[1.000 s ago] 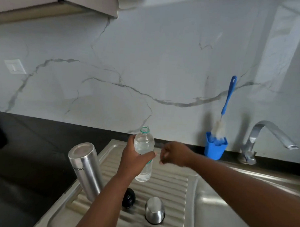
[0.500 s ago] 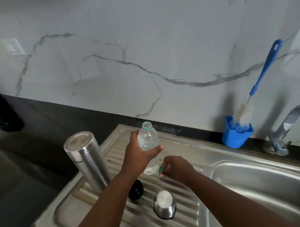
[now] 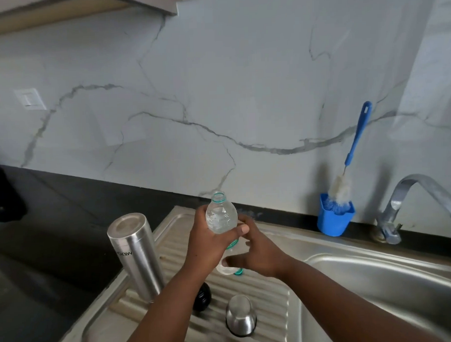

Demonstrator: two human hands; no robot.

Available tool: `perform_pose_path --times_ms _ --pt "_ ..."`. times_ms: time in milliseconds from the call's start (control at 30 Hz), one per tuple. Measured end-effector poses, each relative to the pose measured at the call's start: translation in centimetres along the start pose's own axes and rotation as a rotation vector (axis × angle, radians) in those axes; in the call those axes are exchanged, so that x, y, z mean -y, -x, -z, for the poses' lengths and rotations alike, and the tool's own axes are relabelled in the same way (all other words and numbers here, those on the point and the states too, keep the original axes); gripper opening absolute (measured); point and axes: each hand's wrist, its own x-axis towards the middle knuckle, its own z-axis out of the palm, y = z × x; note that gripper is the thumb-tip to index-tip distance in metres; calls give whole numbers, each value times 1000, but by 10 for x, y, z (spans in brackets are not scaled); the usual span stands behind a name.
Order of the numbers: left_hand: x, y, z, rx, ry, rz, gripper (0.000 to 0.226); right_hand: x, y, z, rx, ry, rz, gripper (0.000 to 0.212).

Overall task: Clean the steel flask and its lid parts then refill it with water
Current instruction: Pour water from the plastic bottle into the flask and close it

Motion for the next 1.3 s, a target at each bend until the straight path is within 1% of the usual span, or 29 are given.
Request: perform_pose_path --times_ms 100,167,233,267,300,367,400,433,467,533,567,600,667,700,767,867,1000,1167,1233,1300 --pt "-25 9 -1 71 56 -26 70 25 13 1 -148 -97 116 75" --pt "-39 16 -3 151 18 -62 67 36 22 3 -230 -122 203 66" --pt "-52 23 0 266 -5 -54 65 48 31 5 -268 -130 247 61" --pt "-56 24 3 328 -40 -53 69 53 36 6 -279 -139 252 58" --pt "-59 25 7 365 -139 -68 80 54 39 6 -287 -134 258 55" --pt "-63 24 21 423 -504 -117 121 55 47 3 -313 -118 252 55" --pt "-64 25 31 482 -697 -109 137 55 51 2 -329 -124 219 59" --pt "-61 26 43 535 -905 -127 144 51 53 1 -335 -129 168 64" --pt "-57 28 55 571 -1158 -219 145 49 56 1 -332 -143 131 66" --pt "-44 32 77 637 -1698 -514 144 44 61 3 -328 -143 83 67" --pt "-34 31 85 690 -1904 -602 140 42 64 4 -333 -135 74 67" --pt "-26 31 93 737 -2066 -630 133 42 67 5 -339 -132 65 68" --pt "-12 29 101 788 -2252 -612 105 44 72 7 -347 -126 56 68" --pt "-6 28 102 793 -2313 -593 93 43 74 7 -348 -127 52 68" --pt "7 25 101 791 -2426 -562 82 42 76 6 -344 -136 39 67" --pt "24 17 93 793 -2599 -524 79 37 78 5 -331 -129 26 66" --pt "38 8 88 794 -2743 -519 82 24 80 2 -311 -112 -4 66" --pt "48 -1 87 831 -2712 -504 79 12 80 -2 -275 -77 -17 67" --pt "59 -7 88 790 -2698 -478 69 9 79 -3 -266 -69 -16 68" --pt "65 -12 89 773 -2709 -433 50 7 78 -3 -261 -72 -16 69"
